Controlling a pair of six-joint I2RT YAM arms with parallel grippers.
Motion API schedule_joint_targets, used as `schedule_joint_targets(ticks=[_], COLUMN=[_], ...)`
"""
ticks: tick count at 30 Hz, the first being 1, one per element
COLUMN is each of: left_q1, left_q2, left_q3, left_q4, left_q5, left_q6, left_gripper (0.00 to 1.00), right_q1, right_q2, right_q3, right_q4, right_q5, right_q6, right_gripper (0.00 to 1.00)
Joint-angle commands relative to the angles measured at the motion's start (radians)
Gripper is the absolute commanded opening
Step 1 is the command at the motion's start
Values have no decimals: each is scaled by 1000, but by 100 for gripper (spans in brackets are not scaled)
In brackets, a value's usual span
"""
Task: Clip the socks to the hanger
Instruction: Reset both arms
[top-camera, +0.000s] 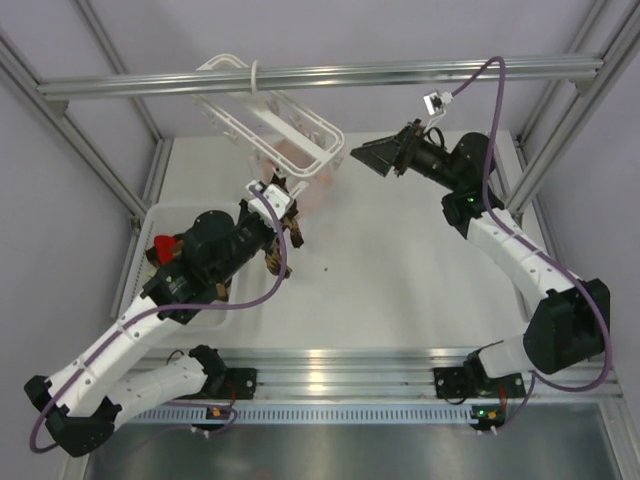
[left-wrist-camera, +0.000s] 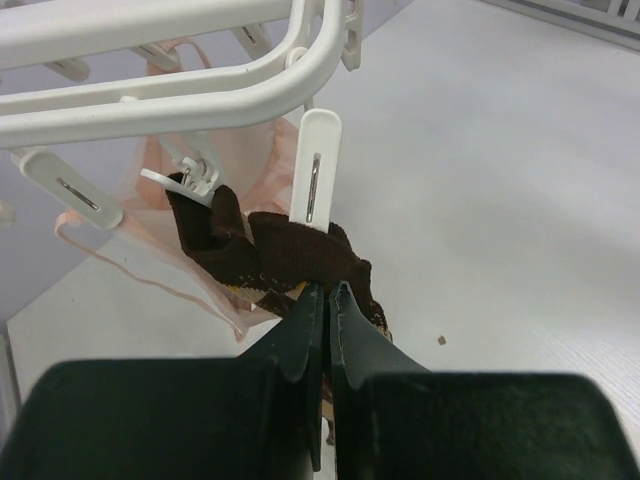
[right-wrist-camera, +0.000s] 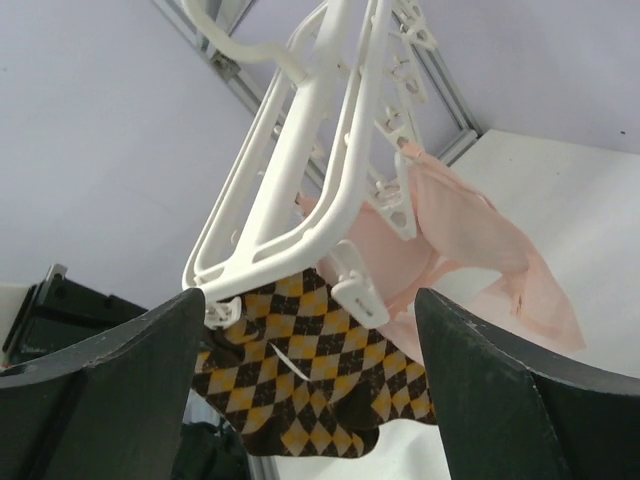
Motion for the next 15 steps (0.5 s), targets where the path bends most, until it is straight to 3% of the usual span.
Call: schedule_joint_targets(ticks=[1,10,15], left_q1=[9,15,36], left_q2=[-22,-63,-72], left_q3=[-11,-46,-48], left_q4=[17,-5,-5], left_q5=[14,95,120], left_q6=[11,32,23], left_gripper=[0,0,0], right_q1=[20,86,120], right_q2=[47,117,151], right_q3=[72,118,139], right_q4=[118,147,147], right_q5=[33,62,66], right_q6=[98,158,176], right_gripper=[83,77,61])
